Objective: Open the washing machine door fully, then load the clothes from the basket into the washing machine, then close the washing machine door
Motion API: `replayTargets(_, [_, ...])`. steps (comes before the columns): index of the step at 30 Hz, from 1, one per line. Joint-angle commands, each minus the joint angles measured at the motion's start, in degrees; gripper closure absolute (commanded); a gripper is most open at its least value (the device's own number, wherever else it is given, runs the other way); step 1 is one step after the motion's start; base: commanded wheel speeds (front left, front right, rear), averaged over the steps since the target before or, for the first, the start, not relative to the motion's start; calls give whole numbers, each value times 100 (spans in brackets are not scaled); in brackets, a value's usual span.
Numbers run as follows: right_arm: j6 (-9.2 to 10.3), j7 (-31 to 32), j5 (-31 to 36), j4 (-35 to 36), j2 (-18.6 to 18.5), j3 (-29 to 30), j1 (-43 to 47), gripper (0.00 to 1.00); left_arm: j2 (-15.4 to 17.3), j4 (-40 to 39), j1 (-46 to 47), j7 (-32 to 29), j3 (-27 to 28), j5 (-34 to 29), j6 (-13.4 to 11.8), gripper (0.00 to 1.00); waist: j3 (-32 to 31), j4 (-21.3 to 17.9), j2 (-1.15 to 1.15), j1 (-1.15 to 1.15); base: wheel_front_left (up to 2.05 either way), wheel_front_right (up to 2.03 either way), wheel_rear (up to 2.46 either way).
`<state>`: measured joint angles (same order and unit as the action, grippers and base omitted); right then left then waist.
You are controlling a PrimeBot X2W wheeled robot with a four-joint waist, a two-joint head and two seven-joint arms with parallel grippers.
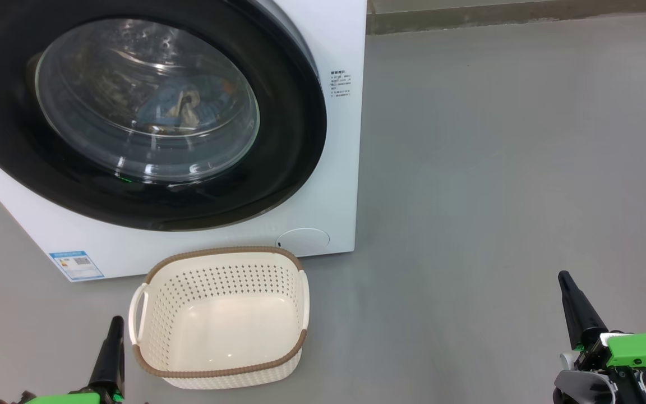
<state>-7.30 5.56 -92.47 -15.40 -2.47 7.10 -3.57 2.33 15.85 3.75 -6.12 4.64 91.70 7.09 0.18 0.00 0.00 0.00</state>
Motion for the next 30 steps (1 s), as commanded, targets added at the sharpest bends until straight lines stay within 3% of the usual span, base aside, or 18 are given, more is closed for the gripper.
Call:
replayTargets(1, [-19,42,-21,141,-88,-120,-256,100,54,-178,244,-38,190,45,40,100,0,0,0,0,0,0,0])
replayTargets(30, [-19,61,-2,139,-72,-97,-258,100,54,-179,244,-37,189,46,40,100,0,0,0,0,0,0,0])
